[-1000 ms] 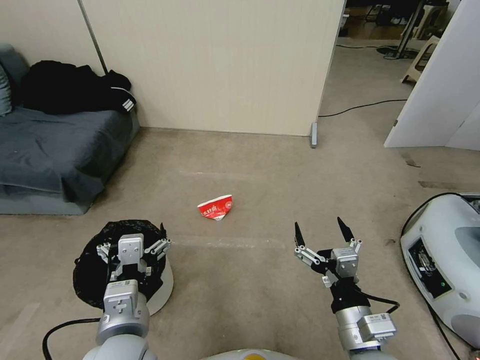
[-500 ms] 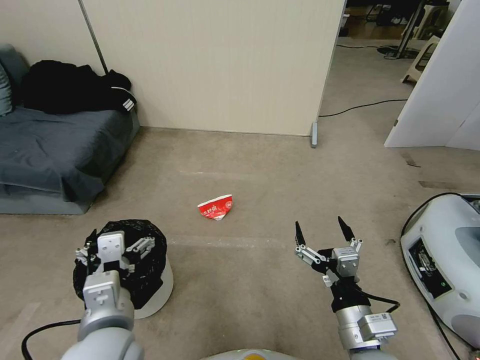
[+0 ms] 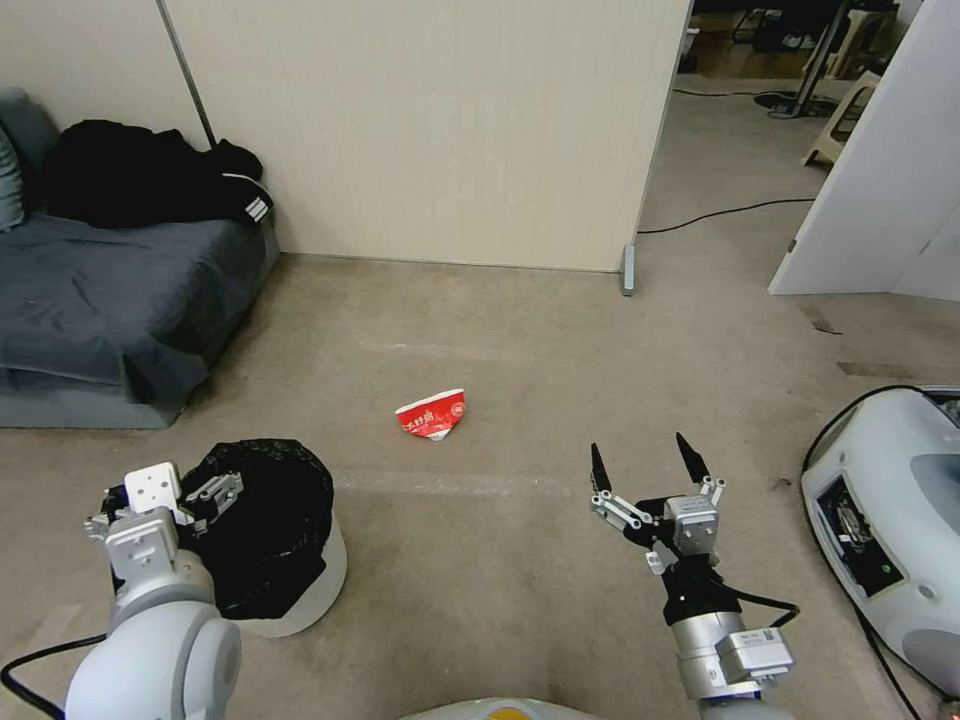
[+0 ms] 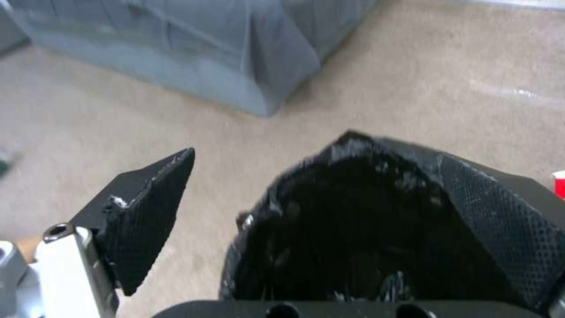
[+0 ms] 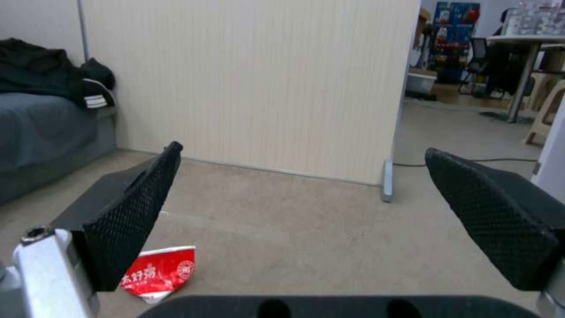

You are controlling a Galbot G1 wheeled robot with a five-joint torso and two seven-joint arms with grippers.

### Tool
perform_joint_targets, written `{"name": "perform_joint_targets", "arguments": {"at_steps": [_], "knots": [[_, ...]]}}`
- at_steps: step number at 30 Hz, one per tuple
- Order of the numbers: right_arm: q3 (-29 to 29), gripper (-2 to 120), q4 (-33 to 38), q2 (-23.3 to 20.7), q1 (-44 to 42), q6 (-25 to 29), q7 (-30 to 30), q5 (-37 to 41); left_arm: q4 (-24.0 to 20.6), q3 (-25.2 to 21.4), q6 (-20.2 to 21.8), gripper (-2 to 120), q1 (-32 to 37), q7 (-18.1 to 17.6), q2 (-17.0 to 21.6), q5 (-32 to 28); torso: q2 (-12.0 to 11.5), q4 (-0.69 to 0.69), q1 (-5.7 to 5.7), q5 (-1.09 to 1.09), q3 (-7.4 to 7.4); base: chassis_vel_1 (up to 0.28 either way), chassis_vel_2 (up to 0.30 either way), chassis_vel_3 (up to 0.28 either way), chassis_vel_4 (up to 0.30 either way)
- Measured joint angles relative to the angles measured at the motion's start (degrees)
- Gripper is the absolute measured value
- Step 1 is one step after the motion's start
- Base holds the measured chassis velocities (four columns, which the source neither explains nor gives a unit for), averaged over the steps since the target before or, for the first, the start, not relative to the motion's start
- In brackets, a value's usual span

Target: Pick up the trash bin, then pick up the garbage from the floor and place it into the trash bin.

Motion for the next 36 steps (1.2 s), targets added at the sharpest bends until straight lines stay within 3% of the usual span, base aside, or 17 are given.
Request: {"name": "perform_joint_targets", "arguments": {"at_steps": [20,36], "knots": [[0.13,100,0.51,0.0,-0.51,0.99,-0.57,-0.02,9.61,-4.54,1.99,99,-4.51,-2.5,0.78,-8.65,0.0,0.0,0.0,0.0,0.0,0.0,0.0,0.0,0.0],[0.05,100,0.79,0.0,-0.8,1.04,-0.56,-0.02,15.19,-6.52,1.87,98,-5.54,-3.45,1.15,-9.68,0.0,0.0,0.0,0.01,0.0,0.0,0.0,0.0,0.0]]}}
